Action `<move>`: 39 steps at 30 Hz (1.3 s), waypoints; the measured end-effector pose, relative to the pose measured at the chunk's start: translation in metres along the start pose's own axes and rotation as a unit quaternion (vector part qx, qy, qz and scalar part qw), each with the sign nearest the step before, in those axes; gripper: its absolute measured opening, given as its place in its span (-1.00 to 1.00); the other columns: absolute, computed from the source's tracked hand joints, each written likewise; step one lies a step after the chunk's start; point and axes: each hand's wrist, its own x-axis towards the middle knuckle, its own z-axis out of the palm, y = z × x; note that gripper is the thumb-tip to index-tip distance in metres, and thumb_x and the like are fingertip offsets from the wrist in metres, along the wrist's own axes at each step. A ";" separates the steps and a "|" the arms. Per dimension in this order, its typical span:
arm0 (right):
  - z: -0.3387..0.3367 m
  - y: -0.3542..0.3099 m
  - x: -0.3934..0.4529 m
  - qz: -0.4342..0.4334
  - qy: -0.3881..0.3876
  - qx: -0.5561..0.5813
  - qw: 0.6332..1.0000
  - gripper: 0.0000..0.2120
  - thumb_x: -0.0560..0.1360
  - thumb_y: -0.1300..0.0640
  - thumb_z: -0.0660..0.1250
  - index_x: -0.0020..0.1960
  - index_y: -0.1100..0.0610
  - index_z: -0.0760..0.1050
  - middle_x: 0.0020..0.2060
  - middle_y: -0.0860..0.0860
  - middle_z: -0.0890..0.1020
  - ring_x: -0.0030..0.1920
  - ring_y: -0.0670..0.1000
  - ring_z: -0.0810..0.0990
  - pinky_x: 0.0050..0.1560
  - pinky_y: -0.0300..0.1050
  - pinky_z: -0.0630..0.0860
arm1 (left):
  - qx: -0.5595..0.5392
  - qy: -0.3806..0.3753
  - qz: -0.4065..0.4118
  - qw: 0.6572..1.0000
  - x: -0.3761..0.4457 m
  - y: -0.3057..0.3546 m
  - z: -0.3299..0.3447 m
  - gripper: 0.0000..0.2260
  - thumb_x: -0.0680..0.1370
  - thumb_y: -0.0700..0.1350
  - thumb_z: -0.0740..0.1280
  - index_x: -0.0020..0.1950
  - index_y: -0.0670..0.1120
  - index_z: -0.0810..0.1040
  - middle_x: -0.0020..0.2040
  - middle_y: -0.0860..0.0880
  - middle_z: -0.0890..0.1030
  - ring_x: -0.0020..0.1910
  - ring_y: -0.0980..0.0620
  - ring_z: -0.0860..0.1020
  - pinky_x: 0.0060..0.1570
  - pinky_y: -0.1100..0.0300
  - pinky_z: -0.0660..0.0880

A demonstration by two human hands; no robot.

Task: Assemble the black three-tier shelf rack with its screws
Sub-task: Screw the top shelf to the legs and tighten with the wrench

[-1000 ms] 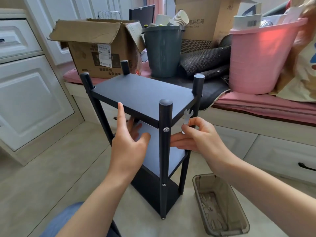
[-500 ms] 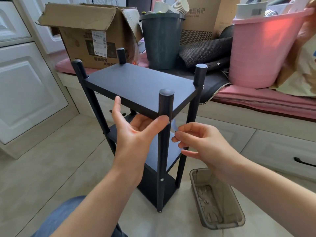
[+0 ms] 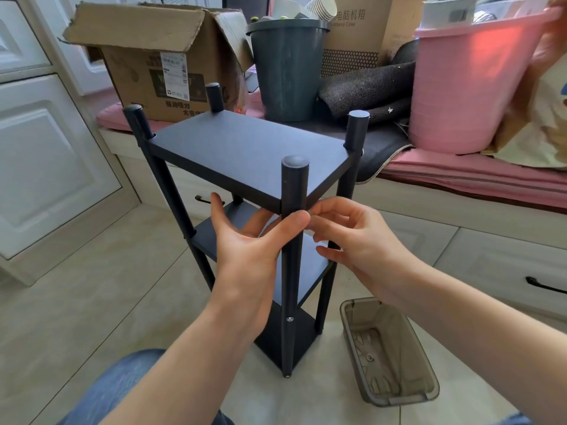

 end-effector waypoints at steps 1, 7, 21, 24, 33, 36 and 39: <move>-0.001 -0.001 0.001 -0.007 0.001 -0.001 1.000 -0.98 0.52 0.14 0.44 -0.08 0.04 0.62 -0.21 -0.06 0.67 -0.21 -0.12 0.59 -0.06 -0.15 0.53 | 0.000 -0.001 0.002 1.000 0.000 0.000 0.000 0.19 0.23 -0.10 0.62 0.60 0.26 -0.11 0.12 -0.12 0.72 0.17 -0.05 0.68 0.41 -0.14 0.42; -0.010 -0.006 0.006 -0.045 0.011 -0.033 0.998 -0.94 0.51 0.18 0.44 -0.10 0.03 0.65 -0.17 -0.03 0.68 -0.17 -0.08 0.58 -0.05 -0.13 0.57 | -0.003 -0.033 0.014 0.999 0.001 0.003 -0.002 0.01 0.30 -0.19 0.58 0.58 0.24 0.10 0.17 -0.17 0.69 0.20 -0.11 0.66 0.37 -0.12 0.47; -0.011 -0.006 0.005 -0.007 -0.005 0.018 1.000 -0.92 0.48 0.18 0.47 -0.16 0.01 0.67 -0.25 -0.07 0.66 -0.24 -0.12 0.56 -0.09 -0.15 0.55 | 0.012 -0.041 0.006 0.999 0.000 0.008 -0.002 0.08 0.18 -0.07 0.63 0.58 0.16 0.12 0.14 -0.10 0.72 0.18 -0.07 0.68 0.36 -0.11 0.47; -0.010 -0.005 0.005 -0.003 -0.005 0.015 1.000 -0.92 0.48 0.16 0.47 -0.16 0.01 0.67 -0.24 -0.08 0.66 -0.22 -0.12 0.57 -0.10 -0.16 0.54 | 0.006 -0.040 0.007 0.999 0.000 0.007 -0.003 0.04 0.19 -0.07 0.60 0.57 0.17 0.13 0.16 -0.11 0.71 0.18 -0.07 0.67 0.38 -0.14 0.45; 0.001 -0.001 0.006 -0.015 0.014 0.037 0.999 -0.92 0.48 0.22 0.47 -0.15 0.06 0.67 -0.14 0.02 0.71 -0.12 -0.06 0.66 -0.14 -0.25 0.57 | -0.008 -0.056 0.010 0.998 0.000 0.010 -0.005 -0.05 0.30 -0.18 0.55 0.57 0.12 0.14 0.17 -0.15 0.70 0.19 -0.10 0.67 0.38 -0.13 0.45; 0.004 0.000 0.006 -0.021 0.020 0.051 0.998 -0.91 0.48 0.25 0.46 -0.15 0.08 0.66 -0.07 0.08 0.71 -0.03 0.01 0.67 -0.12 -0.24 0.57 | -0.010 -0.060 0.010 0.998 -0.001 0.011 -0.007 -0.04 0.27 -0.18 0.55 0.57 0.11 0.15 0.17 -0.16 0.70 0.18 -0.10 0.67 0.37 -0.11 0.46; 0.007 0.001 0.007 -0.021 0.011 0.071 0.997 -0.90 0.47 0.26 0.47 -0.17 0.08 0.67 -0.05 0.12 0.70 -0.05 0.03 0.66 -0.10 -0.20 0.56 | -0.005 -0.067 0.009 0.998 0.000 0.013 -0.010 -0.04 0.28 -0.17 0.55 0.57 0.11 0.14 0.15 -0.14 0.71 0.17 -0.09 0.68 0.35 -0.09 0.46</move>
